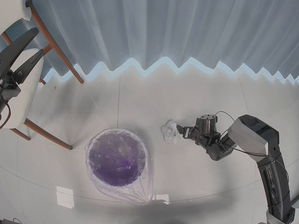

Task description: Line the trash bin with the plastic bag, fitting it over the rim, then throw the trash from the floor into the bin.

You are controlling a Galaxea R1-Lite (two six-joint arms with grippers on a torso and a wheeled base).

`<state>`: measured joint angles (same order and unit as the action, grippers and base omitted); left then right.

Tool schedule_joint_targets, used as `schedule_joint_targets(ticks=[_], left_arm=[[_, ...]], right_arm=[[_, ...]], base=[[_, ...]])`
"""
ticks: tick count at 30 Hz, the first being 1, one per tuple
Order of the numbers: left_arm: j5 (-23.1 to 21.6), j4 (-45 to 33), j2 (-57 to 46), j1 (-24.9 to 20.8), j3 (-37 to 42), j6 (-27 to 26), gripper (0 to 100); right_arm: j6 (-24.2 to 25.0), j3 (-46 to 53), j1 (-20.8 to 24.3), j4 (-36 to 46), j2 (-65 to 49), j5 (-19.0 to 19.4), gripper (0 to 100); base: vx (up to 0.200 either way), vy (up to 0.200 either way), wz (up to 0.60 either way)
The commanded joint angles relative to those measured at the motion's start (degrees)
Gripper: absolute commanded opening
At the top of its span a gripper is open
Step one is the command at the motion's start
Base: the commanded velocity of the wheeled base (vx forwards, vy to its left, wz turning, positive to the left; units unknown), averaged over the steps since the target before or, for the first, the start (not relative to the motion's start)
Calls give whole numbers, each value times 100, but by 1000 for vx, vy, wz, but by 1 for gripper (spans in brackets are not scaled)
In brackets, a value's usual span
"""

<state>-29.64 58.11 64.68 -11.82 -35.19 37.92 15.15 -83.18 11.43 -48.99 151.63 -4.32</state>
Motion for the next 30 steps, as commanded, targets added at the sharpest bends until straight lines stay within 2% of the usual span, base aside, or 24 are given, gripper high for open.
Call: schedule_joint_targets(ticks=[1,11,17,19,20,29,30], left_arm=[[2,-2,-44,-13,4,4,100],[-7,-2,-61,-48,30,-4,100],[-16,-2,-61,-48,30,4,100],[-16,-2,-52,-48,48,-4,100],[-16,-2,-44,-57,65,-4,100],[-16,-2,-44,-74,92,-13,100],[-16,-2,-44,-74,100,-13,100]], right_arm=[[-4,-67,78,21,78,10,100],[-21,-841,359,83,719,1,100],[-4,-1904,395,839,1185,1,100],[-4,-1904,395,839,1185,1,100],[-4,-2300,359,1111,1343,-8,100],[5,-3142,351,1990,1686,1,100],[5,-3142,342,2359,1818,-8,100]], base=[[0,0,0],[0,0,0],[0,0,0],[0,0,0],[0,0,0],[0,0,0],[0,0,0]])
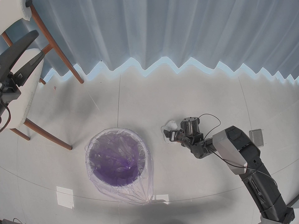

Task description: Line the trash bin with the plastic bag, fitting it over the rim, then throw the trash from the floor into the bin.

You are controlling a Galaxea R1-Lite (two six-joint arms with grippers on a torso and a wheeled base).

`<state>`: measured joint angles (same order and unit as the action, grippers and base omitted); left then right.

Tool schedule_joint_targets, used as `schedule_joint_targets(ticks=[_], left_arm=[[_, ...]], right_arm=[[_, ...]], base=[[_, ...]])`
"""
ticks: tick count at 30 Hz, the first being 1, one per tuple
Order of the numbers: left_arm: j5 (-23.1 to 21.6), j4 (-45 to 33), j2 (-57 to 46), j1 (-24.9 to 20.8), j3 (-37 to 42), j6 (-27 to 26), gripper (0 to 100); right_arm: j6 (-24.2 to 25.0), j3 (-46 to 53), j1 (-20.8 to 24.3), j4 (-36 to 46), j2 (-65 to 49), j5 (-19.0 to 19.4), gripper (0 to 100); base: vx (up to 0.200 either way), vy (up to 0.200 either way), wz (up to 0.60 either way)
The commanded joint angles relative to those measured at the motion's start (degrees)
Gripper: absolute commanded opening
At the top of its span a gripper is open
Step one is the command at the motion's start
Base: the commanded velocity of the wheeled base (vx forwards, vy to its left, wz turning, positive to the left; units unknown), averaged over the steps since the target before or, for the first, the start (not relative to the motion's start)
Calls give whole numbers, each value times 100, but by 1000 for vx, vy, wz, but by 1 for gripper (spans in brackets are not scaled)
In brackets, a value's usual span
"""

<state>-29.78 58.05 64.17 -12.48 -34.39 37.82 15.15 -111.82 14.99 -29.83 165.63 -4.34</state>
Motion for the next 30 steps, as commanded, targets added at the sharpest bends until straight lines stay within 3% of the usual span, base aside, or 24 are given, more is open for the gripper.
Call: schedule_joint_targets(ticks=[1,9,10,19,21,28,30], left_arm=[[-1,4,8,-17,20,-2,100],[-1,4,34,-35,20,-2,100],[-1,4,34,-35,20,-2,100],[-1,4,25,-52,29,-11,100],[-1,4,16,-114,46,-11,100],[-1,4,-19,-149,55,-11,100],[-1,4,-19,-149,46,-11,100]], right_arm=[[5,-277,-23,557,461,-5,100],[-12,-277,12,962,663,3,100],[-12,-277,21,944,681,-5,0],[427,-277,47,803,-330,-216,0],[471,-277,118,381,-725,-260,0],[427,715,232,-682,-1033,-498,0],[462,1418,232,-981,-1455,-542,0]], base=[[0,0,0],[0,0,0],[0,0,0],[0,0,0],[0,0,0],[0,0,0],[0,0,0]])
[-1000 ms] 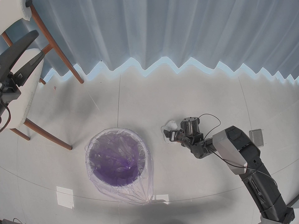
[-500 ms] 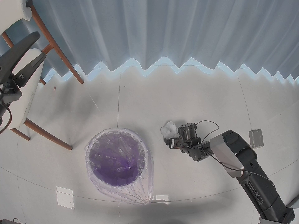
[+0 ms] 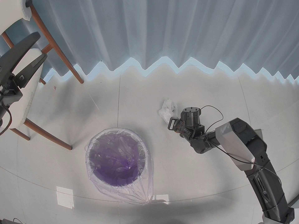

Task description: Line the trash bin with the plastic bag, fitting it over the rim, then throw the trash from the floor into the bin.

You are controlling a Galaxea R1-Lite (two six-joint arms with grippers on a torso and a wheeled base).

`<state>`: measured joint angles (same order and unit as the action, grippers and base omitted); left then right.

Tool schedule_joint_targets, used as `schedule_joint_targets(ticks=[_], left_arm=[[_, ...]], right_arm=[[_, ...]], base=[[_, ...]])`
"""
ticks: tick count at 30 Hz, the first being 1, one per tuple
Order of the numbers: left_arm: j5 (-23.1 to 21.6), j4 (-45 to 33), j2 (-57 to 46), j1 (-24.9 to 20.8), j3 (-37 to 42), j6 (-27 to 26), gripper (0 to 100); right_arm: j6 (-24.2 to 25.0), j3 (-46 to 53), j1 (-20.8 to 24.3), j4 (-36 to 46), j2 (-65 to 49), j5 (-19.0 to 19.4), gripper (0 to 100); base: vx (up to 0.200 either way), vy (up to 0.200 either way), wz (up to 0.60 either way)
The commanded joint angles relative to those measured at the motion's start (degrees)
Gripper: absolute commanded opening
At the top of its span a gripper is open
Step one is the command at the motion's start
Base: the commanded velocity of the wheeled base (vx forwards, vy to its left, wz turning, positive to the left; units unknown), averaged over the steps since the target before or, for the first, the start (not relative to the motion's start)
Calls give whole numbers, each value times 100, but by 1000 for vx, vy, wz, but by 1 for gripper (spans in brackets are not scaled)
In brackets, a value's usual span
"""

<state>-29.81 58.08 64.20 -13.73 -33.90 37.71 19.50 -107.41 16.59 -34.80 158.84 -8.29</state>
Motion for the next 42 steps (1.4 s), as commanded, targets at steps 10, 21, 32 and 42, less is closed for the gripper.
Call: schedule_joint_targets(ticks=[10,21,32,42], left_arm=[[10,2,-47,-95,6,0,100],[19,2,-74,-218,50,-9,100],[45,2,-21,-130,42,-26,100],[36,55,207,863,-125,-53,100]], right_arm=[[203,5169,187,-3050,-2920,38,0],[176,7603,652,-3911,-5302,592,0],[343,7700,1944,-3270,-6058,680,0],[308,7173,2595,-3314,-4740,600,0]], base=[[0,0,0],[0,0,0],[0,0,0],[0,0,0]])
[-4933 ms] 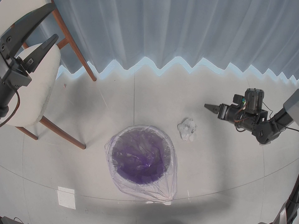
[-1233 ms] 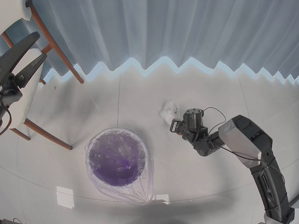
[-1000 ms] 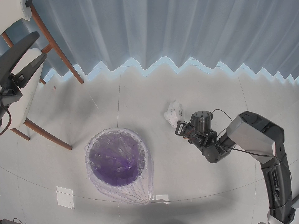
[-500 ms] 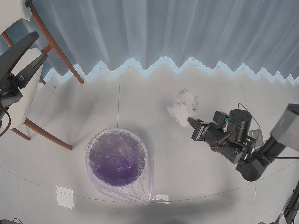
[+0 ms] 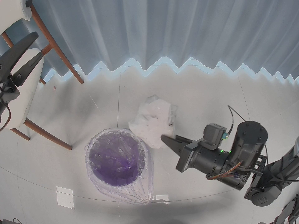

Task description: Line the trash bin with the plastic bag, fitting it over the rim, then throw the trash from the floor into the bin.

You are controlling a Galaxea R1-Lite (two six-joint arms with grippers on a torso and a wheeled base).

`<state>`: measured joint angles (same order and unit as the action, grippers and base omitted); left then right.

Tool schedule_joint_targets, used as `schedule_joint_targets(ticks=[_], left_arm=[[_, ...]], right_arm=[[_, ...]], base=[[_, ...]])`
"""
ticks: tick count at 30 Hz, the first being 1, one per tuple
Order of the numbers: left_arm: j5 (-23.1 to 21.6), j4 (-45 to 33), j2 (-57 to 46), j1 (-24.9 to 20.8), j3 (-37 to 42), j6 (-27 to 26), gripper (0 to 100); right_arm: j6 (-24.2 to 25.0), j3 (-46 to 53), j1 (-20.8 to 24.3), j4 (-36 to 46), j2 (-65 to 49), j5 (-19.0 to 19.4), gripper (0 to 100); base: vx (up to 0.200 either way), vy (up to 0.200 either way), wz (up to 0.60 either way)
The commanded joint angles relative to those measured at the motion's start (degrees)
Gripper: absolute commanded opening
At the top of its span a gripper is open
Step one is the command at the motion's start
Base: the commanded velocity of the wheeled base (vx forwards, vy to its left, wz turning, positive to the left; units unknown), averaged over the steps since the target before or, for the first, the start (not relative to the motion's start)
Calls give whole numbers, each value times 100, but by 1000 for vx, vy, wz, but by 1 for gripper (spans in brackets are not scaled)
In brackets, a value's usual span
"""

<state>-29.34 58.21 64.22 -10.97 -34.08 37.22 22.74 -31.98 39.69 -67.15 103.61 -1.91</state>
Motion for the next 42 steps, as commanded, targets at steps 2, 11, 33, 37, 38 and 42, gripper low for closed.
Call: schedule_joint_targets(ticks=[2,11,33,37,38,42], left_arm=[[-45,-73,179,684,-54,-4,100],[16,-741,214,86,69,-13,100],[1176,-679,680,-511,-2,-865,100],[1168,-671,671,-538,16,-857,100],[1159,-671,662,-538,25,-865,100],[1159,-671,653,-582,25,-857,100]], right_arm=[[-15,-344,311,-501,1100,-239,0],[-15,201,390,-1670,2032,-362,0],[-173,-327,355,-1477,2665,-380,0],[-287,-573,83,-1732,3218,-380,0],[-322,-608,-5,-1802,3280,-380,0],[-472,-564,-216,-1925,3315,-380,0]], base=[[0,0,0],[0,133,0],[0,136,0],[0,0,0],[0,0,0],[0,0,0]])
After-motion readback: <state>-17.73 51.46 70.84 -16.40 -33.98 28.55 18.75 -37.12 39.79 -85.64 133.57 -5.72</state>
